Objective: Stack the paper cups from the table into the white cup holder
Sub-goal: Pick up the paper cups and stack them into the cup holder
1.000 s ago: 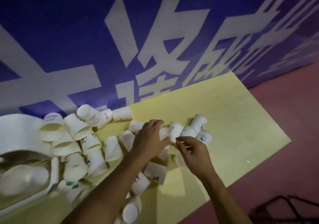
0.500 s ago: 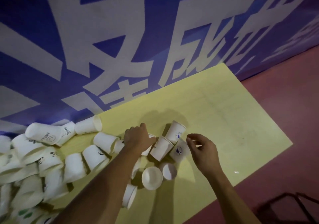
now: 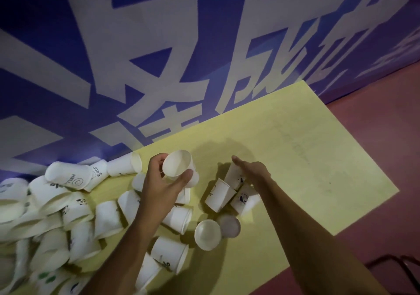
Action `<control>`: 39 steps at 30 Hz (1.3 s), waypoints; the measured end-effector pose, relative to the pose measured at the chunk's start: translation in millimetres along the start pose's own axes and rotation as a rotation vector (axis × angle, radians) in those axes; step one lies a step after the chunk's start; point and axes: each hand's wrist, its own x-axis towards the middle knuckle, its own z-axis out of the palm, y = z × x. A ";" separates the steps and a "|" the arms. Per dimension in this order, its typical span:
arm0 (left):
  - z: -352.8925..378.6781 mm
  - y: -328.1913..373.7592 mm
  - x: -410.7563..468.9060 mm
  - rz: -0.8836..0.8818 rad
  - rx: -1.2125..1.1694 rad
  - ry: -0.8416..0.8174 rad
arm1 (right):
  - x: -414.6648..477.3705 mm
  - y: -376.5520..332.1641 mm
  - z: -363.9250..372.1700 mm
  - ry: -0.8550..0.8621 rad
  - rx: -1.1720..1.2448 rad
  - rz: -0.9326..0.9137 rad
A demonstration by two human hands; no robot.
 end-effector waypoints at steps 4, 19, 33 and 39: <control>-33.0 -8.3 -14.9 0.017 -0.075 0.041 | -13.8 -18.0 3.0 0.073 0.094 -0.113; -266.0 -84.3 -137.4 0.158 -0.075 0.197 | -306.0 -77.1 173.9 0.005 0.013 -1.064; -398.6 -172.1 -187.0 0.168 -0.054 0.521 | -415.7 -74.2 316.8 -0.067 0.088 -1.095; -400.2 -189.5 -159.9 0.098 -0.019 0.430 | -420.1 -80.1 329.4 -0.061 0.109 -1.092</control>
